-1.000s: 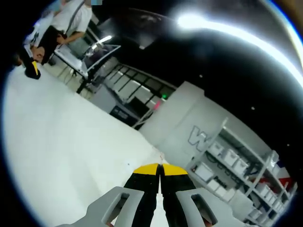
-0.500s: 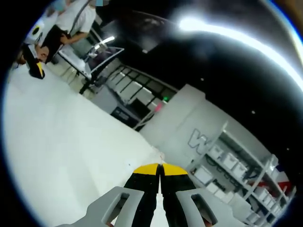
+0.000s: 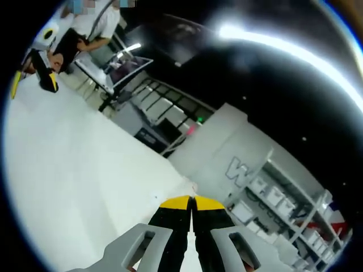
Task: Open the resealable bag by pulling the two sides of the seal apart until the entire bag opening is separated and visibly accessible.
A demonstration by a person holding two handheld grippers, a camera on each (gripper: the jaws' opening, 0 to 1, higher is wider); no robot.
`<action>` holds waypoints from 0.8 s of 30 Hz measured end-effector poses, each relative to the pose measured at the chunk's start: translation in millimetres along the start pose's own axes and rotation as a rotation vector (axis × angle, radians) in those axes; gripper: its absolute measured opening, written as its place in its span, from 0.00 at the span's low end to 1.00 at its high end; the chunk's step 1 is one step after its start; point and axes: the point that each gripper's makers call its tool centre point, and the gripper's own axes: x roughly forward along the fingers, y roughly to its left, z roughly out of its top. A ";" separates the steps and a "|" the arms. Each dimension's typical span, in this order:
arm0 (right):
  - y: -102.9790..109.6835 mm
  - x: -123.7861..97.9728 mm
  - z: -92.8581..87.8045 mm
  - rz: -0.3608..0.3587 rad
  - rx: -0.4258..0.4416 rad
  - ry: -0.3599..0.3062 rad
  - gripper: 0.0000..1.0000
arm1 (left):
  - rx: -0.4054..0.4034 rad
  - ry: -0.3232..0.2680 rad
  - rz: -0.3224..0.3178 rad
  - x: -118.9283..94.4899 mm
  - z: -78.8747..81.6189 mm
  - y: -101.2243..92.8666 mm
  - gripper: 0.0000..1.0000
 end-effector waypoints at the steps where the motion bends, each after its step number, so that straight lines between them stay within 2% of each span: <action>1: -0.3 -0.7 -0.1 0.000 0.001 0.000 0.00 | 0.000 0.000 -0.001 0.0 0.0 -0.5 0.86; 24: 6.9 -24.2 4.6 0.019 -0.055 -0.003 0.00 | 0.003 0.008 -0.001 0.8 -0.4 -1.3 0.86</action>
